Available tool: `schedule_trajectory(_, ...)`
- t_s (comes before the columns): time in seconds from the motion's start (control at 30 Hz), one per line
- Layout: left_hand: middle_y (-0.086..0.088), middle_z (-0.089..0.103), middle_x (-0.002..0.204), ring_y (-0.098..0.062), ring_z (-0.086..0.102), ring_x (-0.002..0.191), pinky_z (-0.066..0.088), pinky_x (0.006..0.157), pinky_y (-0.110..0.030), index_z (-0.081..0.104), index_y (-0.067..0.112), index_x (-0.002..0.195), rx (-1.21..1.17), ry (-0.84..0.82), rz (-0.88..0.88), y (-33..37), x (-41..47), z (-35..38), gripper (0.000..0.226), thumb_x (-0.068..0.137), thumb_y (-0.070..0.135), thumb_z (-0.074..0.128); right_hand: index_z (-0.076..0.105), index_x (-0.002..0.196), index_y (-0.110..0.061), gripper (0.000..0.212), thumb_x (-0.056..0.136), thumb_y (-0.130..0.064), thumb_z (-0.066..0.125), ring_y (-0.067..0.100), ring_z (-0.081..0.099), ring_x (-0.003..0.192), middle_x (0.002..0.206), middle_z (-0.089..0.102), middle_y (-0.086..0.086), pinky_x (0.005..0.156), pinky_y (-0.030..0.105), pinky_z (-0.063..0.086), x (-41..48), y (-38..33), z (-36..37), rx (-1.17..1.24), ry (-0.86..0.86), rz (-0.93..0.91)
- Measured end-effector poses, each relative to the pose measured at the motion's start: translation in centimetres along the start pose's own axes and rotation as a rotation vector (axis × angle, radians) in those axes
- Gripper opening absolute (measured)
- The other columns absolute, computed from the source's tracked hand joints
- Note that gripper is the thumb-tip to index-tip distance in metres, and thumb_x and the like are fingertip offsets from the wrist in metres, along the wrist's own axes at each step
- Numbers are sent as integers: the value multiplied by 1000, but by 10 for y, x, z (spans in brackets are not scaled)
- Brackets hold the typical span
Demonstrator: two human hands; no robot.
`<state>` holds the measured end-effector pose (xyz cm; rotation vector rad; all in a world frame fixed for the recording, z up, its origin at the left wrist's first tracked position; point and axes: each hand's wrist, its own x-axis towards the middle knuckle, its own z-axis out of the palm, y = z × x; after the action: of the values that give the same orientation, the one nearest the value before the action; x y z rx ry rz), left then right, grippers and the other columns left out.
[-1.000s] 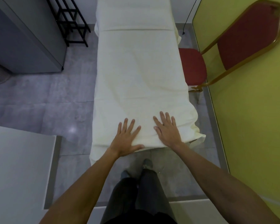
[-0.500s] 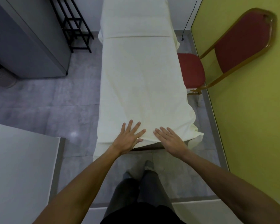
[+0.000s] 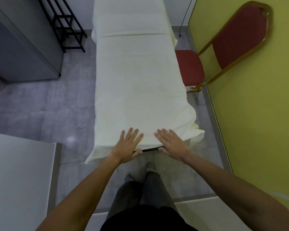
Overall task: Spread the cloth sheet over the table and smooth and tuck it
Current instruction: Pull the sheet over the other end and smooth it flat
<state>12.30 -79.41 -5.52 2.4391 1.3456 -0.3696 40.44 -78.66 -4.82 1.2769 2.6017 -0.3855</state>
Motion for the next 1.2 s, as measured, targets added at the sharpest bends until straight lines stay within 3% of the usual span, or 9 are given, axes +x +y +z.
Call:
schedule_trajectory(0.13, -16, 4, 164, -37, 5, 151, 8, 120, -59, 9, 12, 158, -33, 16, 18, 16, 11, -8, 85, 95, 67, 26, 25, 155, -9, 81, 96, -63, 38, 34, 28, 147, 159, 30, 16, 121, 51, 23, -12, -5, -7, 30, 71, 81)
schedule_trajectory(0.27, -16, 10, 164, -35, 9, 151, 5, 121, -55, 15, 9, 157, -59, 70, 84, 44, 33, -28, 84, 94, 62, 33, 22, 155, -4, 92, 90, -62, 52, 34, 20, 150, 161, 24, 18, 123, 52, 16, -36, 20, -18, 83, 203, 244)
schedule_trajectory(0.47, -13, 7, 165, -31, 3, 152, 3, 123, -52, 12, 11, 157, -133, 98, 116, 102, 85, -54, 85, 95, 47, 56, 32, 147, 1, 98, 75, -48, 79, 40, 35, 140, 148, 41, 23, 118, 56, 26, -65, 86, -19, 177, 237, 507)
schedule_trajectory(0.6, -18, 16, 163, -38, 12, 151, 12, 121, -58, 20, 7, 155, -83, 82, 86, 146, 117, -50, 88, 90, 41, 66, 34, 146, 2, 99, 70, -34, 87, 41, 40, 138, 147, 44, 23, 115, 54, 32, -75, 118, 1, 233, 145, 526)
schedule_trajectory(0.67, -21, 21, 161, -41, 18, 148, 18, 119, -60, 24, 5, 154, -52, 86, 29, 164, 129, -44, 86, 88, 39, 69, 39, 144, 4, 87, 76, -28, 83, 42, 46, 134, 144, 48, 25, 111, 52, 37, -75, 129, 11, 269, 158, 496)
schedule_trajectory(0.8, -23, 26, 159, -46, 25, 145, 28, 114, -62, 27, 3, 152, -5, 122, -94, 187, 145, -39, 74, 91, 25, 64, 46, 140, 2, 61, 88, -18, 70, 38, 58, 121, 137, 56, 23, 100, 50, 50, -69, 141, 24, 405, 246, 391)
schedule_trajectory(0.87, -24, 28, 157, -47, 28, 143, 31, 113, -63, 26, 3, 152, 36, 102, -127, 190, 151, -39, 72, 93, 22, 62, 47, 140, 0, 57, 90, -17, 67, 36, 65, 108, 128, 61, 22, 86, 48, 57, -72, 143, 22, 438, 262, 364)
schedule_trajectory(1.03, -28, 25, 157, -52, 22, 143, 32, 110, -64, 23, -1, 153, 128, 94, -42, 187, 151, -31, 55, 98, 7, 26, 49, 141, 0, 51, 90, -1, 59, 43, 68, 77, 106, 68, 28, 62, 50, 58, -82, 153, 14, 435, 236, 296)
schedule_trajectory(1.2, -28, 21, 158, -50, 18, 145, 29, 112, -65, 18, -2, 153, 107, 77, 13, 192, 138, -34, 60, 94, 5, 19, 39, 148, -4, 54, 96, -4, 52, 42, 67, 86, 113, 64, 27, 71, 50, 57, -94, 150, 2, 402, 161, 280)
